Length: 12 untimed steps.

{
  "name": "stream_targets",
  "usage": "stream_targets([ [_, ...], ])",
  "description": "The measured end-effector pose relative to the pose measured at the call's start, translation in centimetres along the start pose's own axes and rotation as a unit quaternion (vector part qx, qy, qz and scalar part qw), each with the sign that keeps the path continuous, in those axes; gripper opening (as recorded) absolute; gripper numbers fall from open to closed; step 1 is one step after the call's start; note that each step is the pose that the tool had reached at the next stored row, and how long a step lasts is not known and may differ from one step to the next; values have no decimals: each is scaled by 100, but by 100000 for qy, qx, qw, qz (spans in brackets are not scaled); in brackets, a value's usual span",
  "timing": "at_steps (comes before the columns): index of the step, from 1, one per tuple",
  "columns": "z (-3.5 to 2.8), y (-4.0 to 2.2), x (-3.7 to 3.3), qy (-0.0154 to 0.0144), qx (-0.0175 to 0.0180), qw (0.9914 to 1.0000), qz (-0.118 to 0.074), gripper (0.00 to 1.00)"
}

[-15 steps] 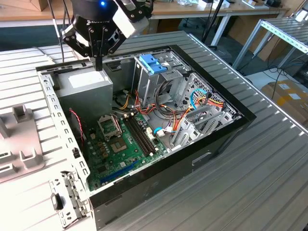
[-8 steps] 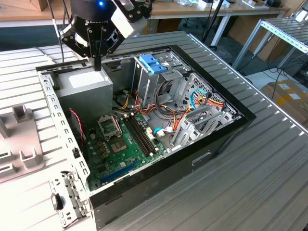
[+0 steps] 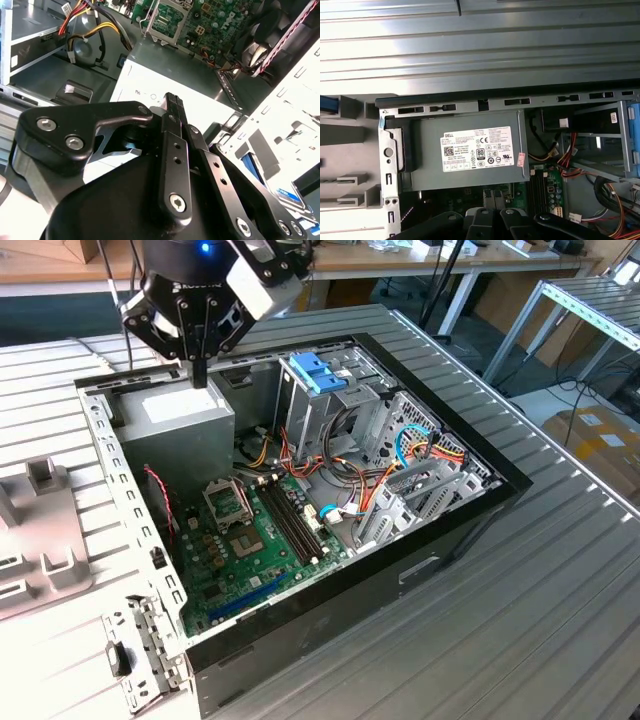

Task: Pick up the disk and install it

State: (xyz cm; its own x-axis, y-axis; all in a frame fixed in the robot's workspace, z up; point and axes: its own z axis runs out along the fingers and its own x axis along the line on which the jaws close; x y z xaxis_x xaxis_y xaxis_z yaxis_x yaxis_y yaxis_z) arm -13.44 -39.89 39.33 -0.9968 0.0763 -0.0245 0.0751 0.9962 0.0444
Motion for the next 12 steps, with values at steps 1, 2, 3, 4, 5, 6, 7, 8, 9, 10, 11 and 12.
stream_targets([
  [1,0,0,4,0,3,100000,2,11],
  [2,-1,-1,9,2,5,100000,0,11],
  [3,-1,-1,13,1,3,100000,-2,11],
  [4,-1,-1,17,0,2,100000,-4,11],
  [5,0,-1,17,-2,2,100000,-8,11],
  [6,-1,-1,17,3,3,100000,-10,11],
  [7,-1,-1,17,2,2,100000,-5,11],
  [8,-1,-1,18,2,3,100000,-2,11],
  [9,-1,-1,18,1,3,100000,-1,11],
  [10,-1,-1,18,2,3,100000,-2,11],
  [11,-1,-1,18,1,0,100000,-3,11],
  [12,-1,-1,18,1,0,100000,-2,11],
])
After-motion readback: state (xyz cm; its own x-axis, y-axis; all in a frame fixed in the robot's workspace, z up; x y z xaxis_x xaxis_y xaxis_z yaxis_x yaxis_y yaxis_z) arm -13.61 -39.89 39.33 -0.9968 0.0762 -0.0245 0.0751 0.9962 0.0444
